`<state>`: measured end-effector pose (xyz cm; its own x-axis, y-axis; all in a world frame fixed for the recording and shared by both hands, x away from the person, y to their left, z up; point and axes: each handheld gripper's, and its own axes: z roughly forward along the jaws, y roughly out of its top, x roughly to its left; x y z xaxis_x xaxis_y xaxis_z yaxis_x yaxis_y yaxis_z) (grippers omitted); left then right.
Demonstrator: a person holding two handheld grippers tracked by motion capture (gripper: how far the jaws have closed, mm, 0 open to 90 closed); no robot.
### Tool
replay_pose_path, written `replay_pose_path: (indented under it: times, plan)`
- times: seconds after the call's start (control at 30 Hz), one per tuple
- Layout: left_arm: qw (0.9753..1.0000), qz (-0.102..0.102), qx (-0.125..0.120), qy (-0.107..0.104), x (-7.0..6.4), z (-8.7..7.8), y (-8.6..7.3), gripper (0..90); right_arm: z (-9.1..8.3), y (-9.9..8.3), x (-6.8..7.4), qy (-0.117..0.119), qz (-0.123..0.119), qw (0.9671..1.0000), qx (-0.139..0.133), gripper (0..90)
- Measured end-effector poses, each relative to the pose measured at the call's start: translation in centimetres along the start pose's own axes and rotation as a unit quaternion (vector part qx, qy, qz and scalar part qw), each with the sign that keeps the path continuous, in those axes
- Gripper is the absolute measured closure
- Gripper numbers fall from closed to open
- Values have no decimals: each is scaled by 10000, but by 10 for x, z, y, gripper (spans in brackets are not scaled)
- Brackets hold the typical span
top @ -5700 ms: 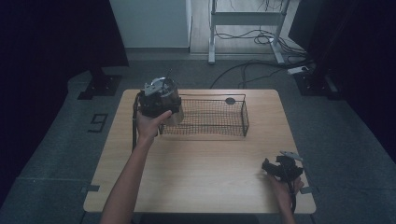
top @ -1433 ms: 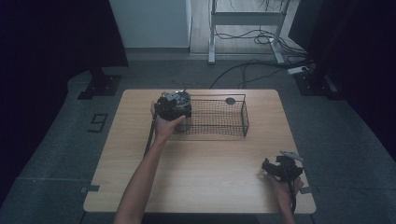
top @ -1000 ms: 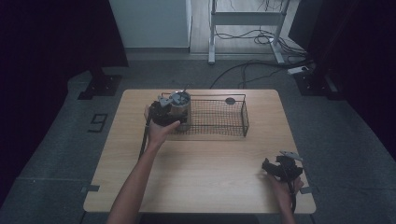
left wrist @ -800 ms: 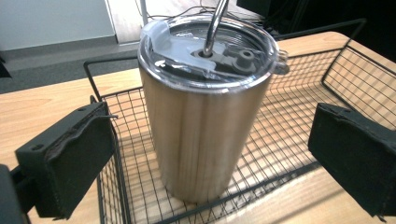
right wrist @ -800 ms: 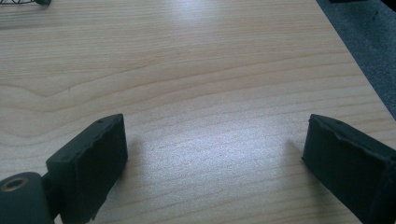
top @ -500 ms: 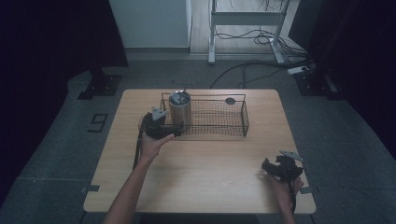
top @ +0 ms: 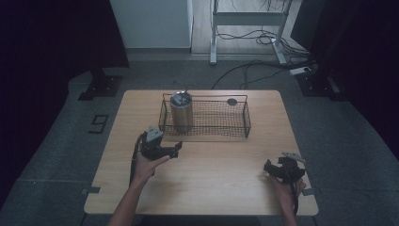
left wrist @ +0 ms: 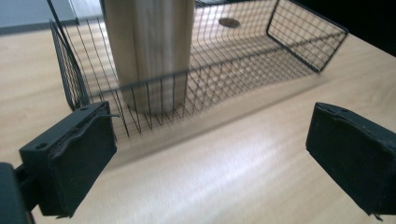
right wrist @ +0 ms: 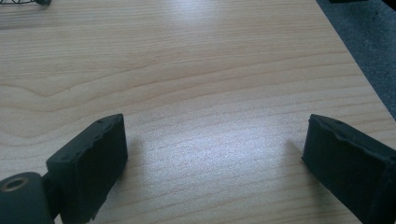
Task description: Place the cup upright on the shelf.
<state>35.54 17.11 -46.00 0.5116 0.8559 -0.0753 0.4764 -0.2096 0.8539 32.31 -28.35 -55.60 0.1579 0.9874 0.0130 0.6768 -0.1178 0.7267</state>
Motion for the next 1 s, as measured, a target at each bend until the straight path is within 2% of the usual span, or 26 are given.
replay_pose_path:
  times: [0.13, 0.37, 0.77, 1.0]
  plan:
    - [9998, -35, 84, -184, -1, -8, -20, 21, 0, 0, 0, -1, 1, 10000, 0, 63]
    - [9994, 30, 287, -169, -3, -19, -52, 21, 0, 0, 0, 0, -5, 10000, 0, 63]
    - [9986, -47, 513, -126, 4, -22, -77, 31, 0, 0, 0, 0, -3, 10000, 0, 63]
    - [9988, -129, 468, -89, 7, -22, -78, 41, 0, 0, 0, -1, 2, 10000, -2, 63]
